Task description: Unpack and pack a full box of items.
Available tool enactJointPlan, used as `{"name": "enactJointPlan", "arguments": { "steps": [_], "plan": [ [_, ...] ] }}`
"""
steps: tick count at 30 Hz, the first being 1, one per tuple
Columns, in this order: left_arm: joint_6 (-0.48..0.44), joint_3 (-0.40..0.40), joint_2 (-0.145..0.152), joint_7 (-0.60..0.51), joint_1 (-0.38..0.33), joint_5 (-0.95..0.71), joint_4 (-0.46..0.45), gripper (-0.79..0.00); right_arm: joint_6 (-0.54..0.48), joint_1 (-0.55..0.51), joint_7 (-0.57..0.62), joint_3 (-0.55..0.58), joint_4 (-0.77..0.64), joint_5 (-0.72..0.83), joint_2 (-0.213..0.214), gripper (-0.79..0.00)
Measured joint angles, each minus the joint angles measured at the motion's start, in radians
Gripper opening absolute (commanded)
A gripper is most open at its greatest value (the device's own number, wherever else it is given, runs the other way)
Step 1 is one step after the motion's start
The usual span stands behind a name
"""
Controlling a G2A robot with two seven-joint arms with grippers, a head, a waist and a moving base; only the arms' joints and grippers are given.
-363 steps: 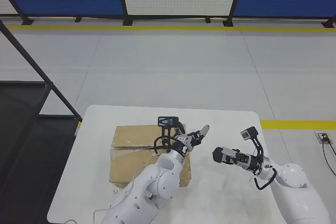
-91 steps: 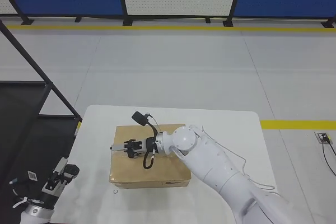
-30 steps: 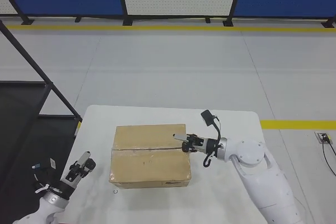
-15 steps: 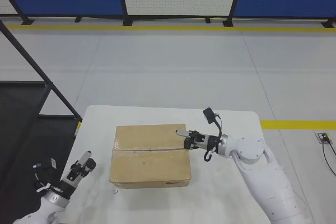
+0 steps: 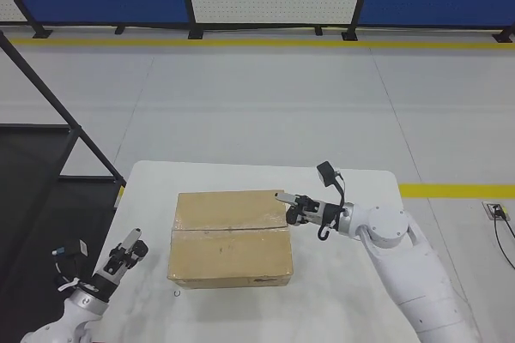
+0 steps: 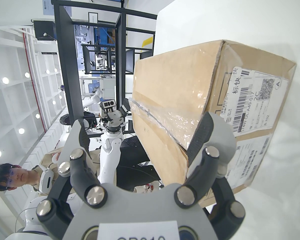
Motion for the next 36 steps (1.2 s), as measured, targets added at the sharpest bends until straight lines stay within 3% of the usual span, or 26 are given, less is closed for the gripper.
{"name": "enactJointPlan", "arguments": {
  "steps": [21, 28, 32, 36],
  "plan": [
    [0.002, 0.008, 0.004, 0.006, -0.008, 0.000, 0.009, 0.000, -0.004, 0.075, 0.014, -0.057, 0.168, 0.045, -0.011, 0.000],
    [-0.003, -0.002, 0.006, 0.007, 0.001, -0.005, 0.006, 0.000, -0.102, 0.029, -0.049, 0.009, 0.020, 0.074, 0.006, 0.000],
    [-0.008, -0.007, 0.007, 0.009, 0.008, -0.013, 0.005, 0.000, -0.037, 0.027, -0.006, -0.037, -0.040, 0.058, 0.002, 0.000],
    [-0.015, -0.017, 0.008, 0.012, 0.017, -0.025, 0.008, 0.000, 0.029, 0.072, 0.000, -0.122, 0.009, 0.044, -0.019, 0.000]
  ]
}}
